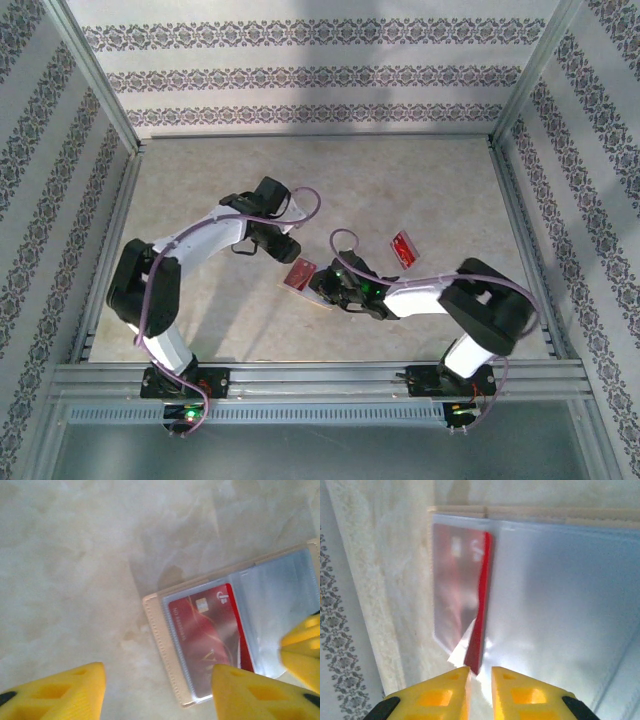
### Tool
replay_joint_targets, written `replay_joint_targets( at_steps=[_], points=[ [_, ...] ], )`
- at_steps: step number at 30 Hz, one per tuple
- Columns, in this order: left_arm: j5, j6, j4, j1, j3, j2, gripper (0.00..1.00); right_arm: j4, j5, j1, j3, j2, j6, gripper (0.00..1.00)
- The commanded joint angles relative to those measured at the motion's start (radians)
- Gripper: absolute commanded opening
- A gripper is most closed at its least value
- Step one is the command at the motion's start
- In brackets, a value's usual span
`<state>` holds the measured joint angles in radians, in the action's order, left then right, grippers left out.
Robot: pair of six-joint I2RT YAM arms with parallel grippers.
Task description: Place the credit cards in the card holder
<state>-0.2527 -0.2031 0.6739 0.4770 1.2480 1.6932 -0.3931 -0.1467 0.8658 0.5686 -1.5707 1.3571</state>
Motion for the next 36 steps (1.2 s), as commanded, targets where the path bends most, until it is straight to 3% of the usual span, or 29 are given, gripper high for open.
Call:
replay_joint_targets(
  at_steps=[1, 5, 10, 15, 22, 36],
  points=[
    [0.035, 0.009, 0.069, -0.017, -0.054, -0.038, 0.65, 0.271, 0.038, -0.01, 0.059, 0.115, -0.128, 0.22],
    [0.001, 0.056, -0.005, -0.018, -0.141, -0.054, 0.71, 0.35, 0.067, -0.037, 0.051, 0.194, -0.173, 0.23],
    [-0.025, 0.114, -0.008, -0.021, -0.121, -0.002, 0.84, 0.336, 0.017, -0.087, 0.047, 0.181, -0.19, 0.23],
    [-0.126, 0.176, -0.041, -0.021, -0.157, 0.015, 0.84, 0.377, -0.042, -0.118, 0.091, 0.114, -0.225, 0.23],
    [-0.187, 0.224, -0.077, -0.024, -0.178, 0.043, 0.79, 0.45, 0.009, -0.132, 0.043, 0.149, -0.217, 0.26],
    [-0.267, 0.318, -0.128, -0.043, -0.211, 0.086, 0.82, 0.46, 0.016, -0.136, 0.017, 0.103, -0.22, 0.27]
  ],
)
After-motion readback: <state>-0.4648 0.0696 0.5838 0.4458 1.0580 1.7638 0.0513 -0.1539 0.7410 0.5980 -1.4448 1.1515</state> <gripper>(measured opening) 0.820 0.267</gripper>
